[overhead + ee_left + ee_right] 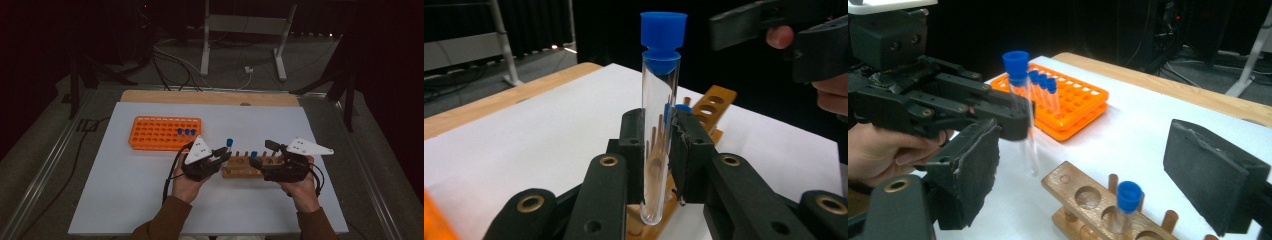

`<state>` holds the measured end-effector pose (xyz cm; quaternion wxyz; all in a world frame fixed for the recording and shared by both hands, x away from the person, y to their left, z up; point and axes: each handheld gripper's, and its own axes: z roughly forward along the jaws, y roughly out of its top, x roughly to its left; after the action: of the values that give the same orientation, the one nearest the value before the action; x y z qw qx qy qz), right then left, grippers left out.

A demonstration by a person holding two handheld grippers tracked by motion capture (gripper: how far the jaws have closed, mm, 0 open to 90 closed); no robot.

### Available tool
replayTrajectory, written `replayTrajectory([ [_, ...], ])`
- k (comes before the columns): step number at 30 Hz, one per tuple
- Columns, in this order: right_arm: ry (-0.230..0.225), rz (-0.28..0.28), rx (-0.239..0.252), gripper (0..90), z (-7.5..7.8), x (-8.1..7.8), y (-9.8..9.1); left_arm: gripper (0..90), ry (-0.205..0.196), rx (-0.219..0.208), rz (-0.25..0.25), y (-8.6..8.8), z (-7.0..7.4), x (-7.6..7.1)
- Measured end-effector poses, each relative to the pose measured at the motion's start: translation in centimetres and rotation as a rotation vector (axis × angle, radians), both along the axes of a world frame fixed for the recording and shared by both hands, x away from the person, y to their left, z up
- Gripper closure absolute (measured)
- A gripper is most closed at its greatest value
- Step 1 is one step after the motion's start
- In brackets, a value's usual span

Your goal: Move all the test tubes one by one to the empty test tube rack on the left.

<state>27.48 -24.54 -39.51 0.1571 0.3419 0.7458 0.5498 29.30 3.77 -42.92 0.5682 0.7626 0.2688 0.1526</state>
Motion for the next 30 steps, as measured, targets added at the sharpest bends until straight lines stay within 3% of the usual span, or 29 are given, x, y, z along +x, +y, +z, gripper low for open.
replayTrajectory([
  [5,0.007,-0.003,0.009,3.2,0.0,0.1,-0.6,78.5,-0.006,-0.001,0.03,1.1,0.2,0.3],
  [9,-0.001,-0.002,0.013,0.4,0.0,0.1,-1.0,78.5,-0.008,-0.007,0.053,2.0,0.4,0.5],
  [15,-0.004,-0.007,0.014,0.1,0.1,0.1,-1.5,78.4,-0.016,-0.004,0.094,3.3,0.6,0.9],
  [30,-0.003,-0.017,0.038,0.1,0.1,0.2,-2.2,78.4,-0.036,0.016,0.263,7.1,0.4,2.5],
])
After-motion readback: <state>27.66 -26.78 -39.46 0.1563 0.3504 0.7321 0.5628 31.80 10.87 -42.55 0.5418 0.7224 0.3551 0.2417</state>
